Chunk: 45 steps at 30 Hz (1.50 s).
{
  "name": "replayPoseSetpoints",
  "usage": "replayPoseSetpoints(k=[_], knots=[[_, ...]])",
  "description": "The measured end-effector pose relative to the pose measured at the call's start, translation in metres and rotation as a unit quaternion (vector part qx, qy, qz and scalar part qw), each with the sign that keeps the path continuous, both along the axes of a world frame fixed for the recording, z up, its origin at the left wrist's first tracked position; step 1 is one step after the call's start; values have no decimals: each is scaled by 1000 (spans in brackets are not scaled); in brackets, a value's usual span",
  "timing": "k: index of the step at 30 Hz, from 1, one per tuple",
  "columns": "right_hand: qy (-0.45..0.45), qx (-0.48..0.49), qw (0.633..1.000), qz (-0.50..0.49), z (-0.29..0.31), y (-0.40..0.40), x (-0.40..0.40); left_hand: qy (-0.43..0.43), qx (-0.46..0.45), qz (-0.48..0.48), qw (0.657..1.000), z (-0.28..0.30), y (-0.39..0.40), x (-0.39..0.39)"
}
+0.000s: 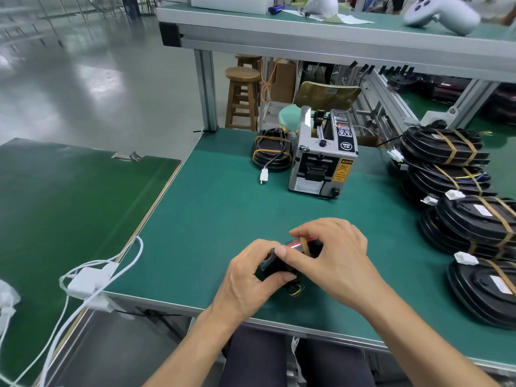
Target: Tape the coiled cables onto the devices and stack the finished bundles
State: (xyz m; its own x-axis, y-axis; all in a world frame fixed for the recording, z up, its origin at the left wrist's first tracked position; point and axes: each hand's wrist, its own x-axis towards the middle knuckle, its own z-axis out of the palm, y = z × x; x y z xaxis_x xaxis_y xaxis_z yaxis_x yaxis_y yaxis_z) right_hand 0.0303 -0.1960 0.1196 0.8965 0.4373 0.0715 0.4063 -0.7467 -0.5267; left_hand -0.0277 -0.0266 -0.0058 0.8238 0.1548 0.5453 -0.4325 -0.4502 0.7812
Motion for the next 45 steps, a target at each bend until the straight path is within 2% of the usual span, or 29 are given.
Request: replayPoseSetpoints(k=[11, 17, 21, 23, 25, 30, 34, 39, 45], knots=[[20, 111, 994, 1, -21, -3, 4, 13, 1, 18, 1000, -3, 0, -1], [-22, 89, 996, -13, -28, 0, -3, 5, 6, -2, 1000, 0, 0, -1], [-49, 18, 999, 8, -25, 2, -10, 16, 7, 9, 1000, 0, 0, 0], [-21, 24, 999, 10, -19, 3, -11, 12, 7, 7, 1000, -1, 0, 0], [30, 94, 995, 8, -11, 1, -5, 12, -1, 8, 1000, -1, 0, 0], [53, 242, 965, -84, 8, -7, 47, -41, 48, 42, 997, -3, -2, -4], [152, 345, 902, -208, 6, -1, 112, -72, 80, 100, 989, -3, -3, -9], [198, 408, 850, -267, -13, 22, 156, -53, 29, 173, 983, -1, -3, -14], [173, 420, 840, -297, -22, 45, 172, -59, 30, 155, 986, 3, -2, -14]])
